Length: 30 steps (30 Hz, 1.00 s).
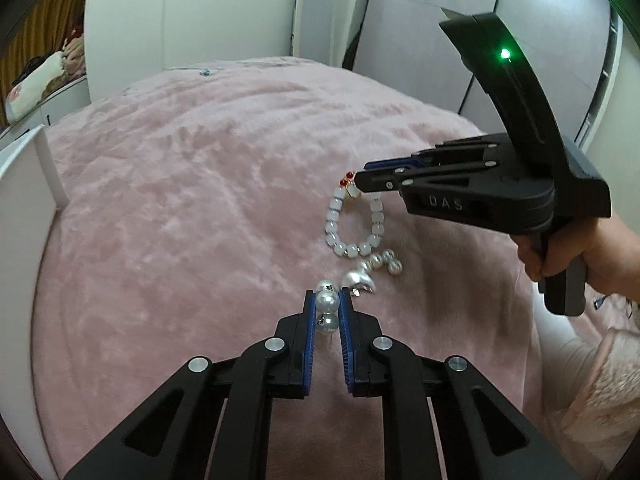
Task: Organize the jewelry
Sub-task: 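Close left tool on pearl earrings while right tool closes on white bead bracelet, then carry pearl earrings with left tool into white box while right tool carries bracelet there, open both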
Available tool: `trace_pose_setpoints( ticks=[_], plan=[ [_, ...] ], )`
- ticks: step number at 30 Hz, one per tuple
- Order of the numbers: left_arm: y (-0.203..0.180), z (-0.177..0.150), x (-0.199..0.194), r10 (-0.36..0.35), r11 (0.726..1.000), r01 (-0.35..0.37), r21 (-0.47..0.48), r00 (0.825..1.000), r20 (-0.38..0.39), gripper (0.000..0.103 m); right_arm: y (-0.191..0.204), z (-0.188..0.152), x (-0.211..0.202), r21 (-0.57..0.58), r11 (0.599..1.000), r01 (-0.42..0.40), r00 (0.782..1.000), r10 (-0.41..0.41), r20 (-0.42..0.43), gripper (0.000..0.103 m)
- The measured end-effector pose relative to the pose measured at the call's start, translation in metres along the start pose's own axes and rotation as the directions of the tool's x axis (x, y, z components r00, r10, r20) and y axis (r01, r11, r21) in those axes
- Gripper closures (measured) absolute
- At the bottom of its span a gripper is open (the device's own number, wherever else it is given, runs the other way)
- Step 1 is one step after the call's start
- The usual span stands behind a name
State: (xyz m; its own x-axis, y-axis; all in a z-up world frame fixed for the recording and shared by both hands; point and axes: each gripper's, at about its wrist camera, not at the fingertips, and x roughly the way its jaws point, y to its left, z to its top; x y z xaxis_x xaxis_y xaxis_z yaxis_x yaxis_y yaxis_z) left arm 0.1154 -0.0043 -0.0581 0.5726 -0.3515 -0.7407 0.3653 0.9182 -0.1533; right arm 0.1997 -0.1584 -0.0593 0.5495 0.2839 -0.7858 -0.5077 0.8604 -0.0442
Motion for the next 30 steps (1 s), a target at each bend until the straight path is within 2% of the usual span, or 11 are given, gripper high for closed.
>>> trace_pose_setpoints(
  ticks=[9, 15, 21, 27, 30],
  plan=[
    [0.025, 0.014, -0.033, 0.031, 0.998, -0.028, -0.051, 0.997, 0.067, 0.087, 0.023, 0.038, -0.023, -0.024, 1.0, -0.001, 0.998, 0.002, 0.066, 0.092],
    [0.049, 0.03, -0.07, 0.088, 0.993, -0.075, -0.092, 0.986, 0.138, 0.087, 0.046, 0.069, -0.041, -0.056, 0.998, -0.004, 0.993, 0.01, 0.115, 0.092],
    [0.084, 0.038, -0.104, 0.088, 0.978, -0.051, -0.203, 0.981, 0.175, 0.087, 0.082, 0.105, -0.059, -0.1, 0.994, -0.042, 0.986, 0.057, 0.154, 0.092],
    [0.116, 0.037, -0.139, 0.153, 0.962, -0.095, -0.258, 0.965, 0.215, 0.087, 0.134, 0.144, -0.069, -0.158, 0.982, -0.099, 0.973, 0.129, 0.192, 0.092],
    [0.135, 0.035, -0.158, 0.215, 0.947, -0.147, -0.285, 0.95, 0.226, 0.087, 0.162, 0.16, -0.072, -0.191, 0.973, -0.126, 0.965, 0.165, 0.204, 0.092]
  ],
)
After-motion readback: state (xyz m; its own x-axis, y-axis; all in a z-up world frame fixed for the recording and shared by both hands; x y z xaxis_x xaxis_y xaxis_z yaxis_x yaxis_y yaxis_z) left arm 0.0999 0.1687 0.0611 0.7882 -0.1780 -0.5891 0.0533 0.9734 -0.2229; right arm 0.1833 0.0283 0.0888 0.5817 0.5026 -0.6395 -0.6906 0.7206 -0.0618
